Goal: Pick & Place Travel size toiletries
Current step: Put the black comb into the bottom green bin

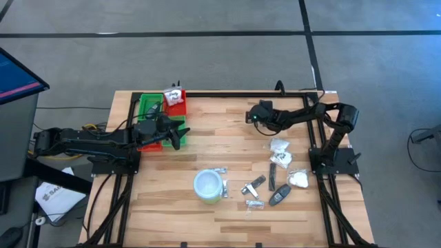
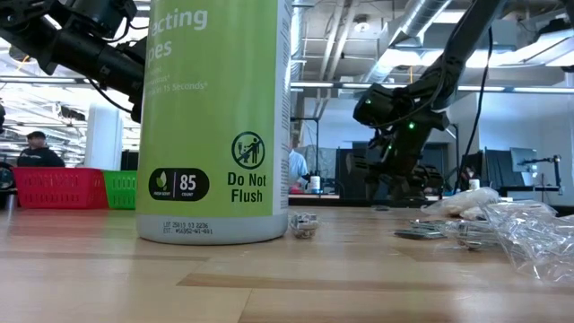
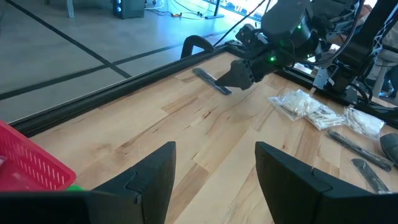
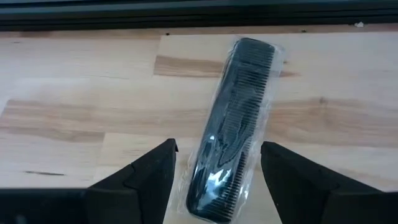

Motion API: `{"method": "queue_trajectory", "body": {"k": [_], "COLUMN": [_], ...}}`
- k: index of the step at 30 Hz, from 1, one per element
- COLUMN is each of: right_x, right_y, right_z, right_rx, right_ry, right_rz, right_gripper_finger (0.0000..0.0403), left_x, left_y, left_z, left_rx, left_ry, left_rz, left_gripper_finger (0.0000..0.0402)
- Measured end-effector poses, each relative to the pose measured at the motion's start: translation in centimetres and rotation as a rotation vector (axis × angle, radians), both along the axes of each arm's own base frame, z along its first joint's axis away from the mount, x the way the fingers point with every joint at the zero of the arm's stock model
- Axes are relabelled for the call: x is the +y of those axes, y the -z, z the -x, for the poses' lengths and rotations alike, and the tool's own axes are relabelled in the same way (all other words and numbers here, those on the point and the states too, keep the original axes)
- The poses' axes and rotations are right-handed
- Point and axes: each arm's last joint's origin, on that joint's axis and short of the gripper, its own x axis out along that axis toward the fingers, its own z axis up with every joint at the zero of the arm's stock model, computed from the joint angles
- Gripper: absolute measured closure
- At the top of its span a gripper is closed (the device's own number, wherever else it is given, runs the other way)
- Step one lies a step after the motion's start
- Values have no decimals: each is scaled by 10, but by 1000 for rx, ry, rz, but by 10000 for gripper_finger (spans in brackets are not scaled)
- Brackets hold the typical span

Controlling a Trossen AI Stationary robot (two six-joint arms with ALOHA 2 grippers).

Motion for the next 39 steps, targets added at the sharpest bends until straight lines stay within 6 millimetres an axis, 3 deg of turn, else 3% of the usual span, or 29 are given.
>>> {"method": "queue_trajectory", "body": {"k": [14, 23, 28, 33, 39], "right_x": [7, 3, 4, 3, 4], "right_y": [1, 33, 30, 25, 24], "right_z": [0, -19, -26, -30, -31], "right_rx": [-3, 18, 61, 112, 104], "right_ry": [22, 54, 45, 40, 26], "right_rz": [-20, 25, 11, -40, -58], "right_gripper_finger": [177, 177, 186, 225, 334], "left_x": [0, 0, 0, -1, 0], "left_y": [0, 0, 5, 8, 7], "left_z": [0, 0, 2, 3, 2], "left_rx": [0, 0, 13, 21, 5], "left_ry": [0, 0, 0, 0, 0], "left_rz": [0, 0, 3, 5, 3], "left_gripper_finger": [192, 192, 192, 192, 192]}}
